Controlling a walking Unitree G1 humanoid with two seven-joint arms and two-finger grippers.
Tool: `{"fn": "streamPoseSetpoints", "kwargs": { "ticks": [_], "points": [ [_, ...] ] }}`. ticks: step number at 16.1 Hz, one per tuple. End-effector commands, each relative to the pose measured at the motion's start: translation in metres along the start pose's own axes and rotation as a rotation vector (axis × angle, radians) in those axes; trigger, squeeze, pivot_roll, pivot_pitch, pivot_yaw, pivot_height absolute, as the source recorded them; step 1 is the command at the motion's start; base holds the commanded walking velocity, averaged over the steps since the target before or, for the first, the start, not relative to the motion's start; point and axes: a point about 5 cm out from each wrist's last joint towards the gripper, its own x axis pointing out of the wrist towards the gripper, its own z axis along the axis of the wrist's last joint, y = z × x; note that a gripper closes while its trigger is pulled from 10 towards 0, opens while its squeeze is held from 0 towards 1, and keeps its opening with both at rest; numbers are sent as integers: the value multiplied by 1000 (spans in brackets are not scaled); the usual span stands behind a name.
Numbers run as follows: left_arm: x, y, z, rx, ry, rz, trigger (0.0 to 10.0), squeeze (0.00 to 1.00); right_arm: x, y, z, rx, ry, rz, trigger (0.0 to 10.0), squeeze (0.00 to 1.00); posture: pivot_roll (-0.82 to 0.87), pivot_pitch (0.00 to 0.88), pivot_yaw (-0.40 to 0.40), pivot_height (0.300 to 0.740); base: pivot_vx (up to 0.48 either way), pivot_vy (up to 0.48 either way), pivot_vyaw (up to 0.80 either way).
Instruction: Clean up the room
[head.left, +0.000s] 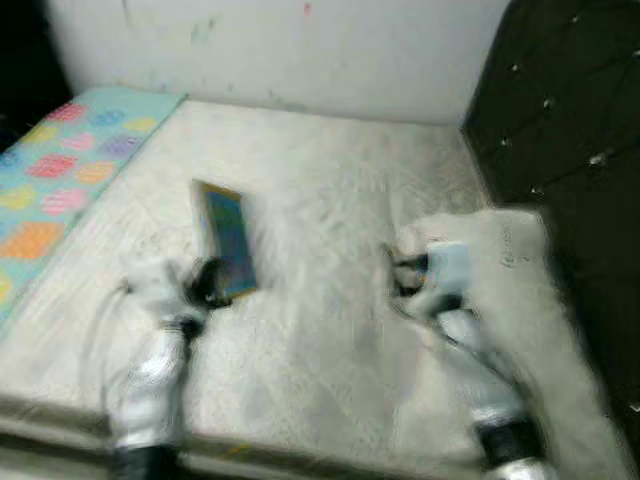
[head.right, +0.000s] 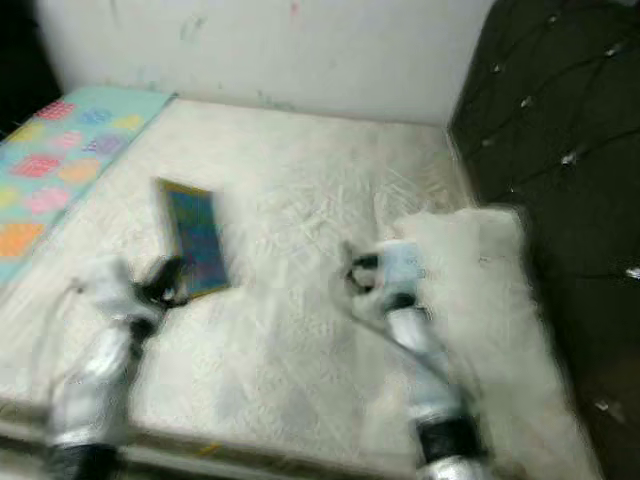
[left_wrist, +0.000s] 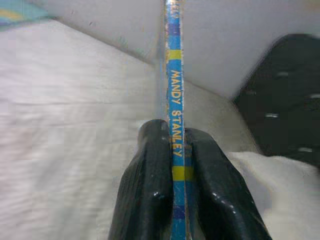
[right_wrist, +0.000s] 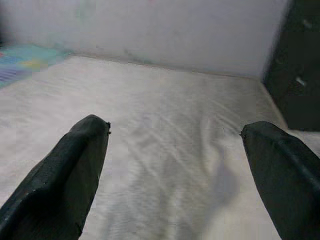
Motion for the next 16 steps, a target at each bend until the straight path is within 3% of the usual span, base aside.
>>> {"fn": "streamPoseSetpoints", "kwargs": {
  "ticks": [1, 10, 16],
  "points": [
    [2, 2, 16, 18, -66, -10, 10000, 0, 5, 11, 7, 13, -28, 28, 10000, 0, -96, 0, 3, 740, 0, 0, 0],
    [2, 6, 14, -31, -52, 42, 10000, 0, 5, 10, 6, 28, -17, 30, 10000, 0, -94, 0, -2, 740, 0, 0, 0],
    [3, 4, 14, -34, -49, 31, 10000, 0, 6, 10, 7, 27, -20, 34, 10000, 0, -94, 0, -2, 740, 0, 311, -601]
  ]
}}
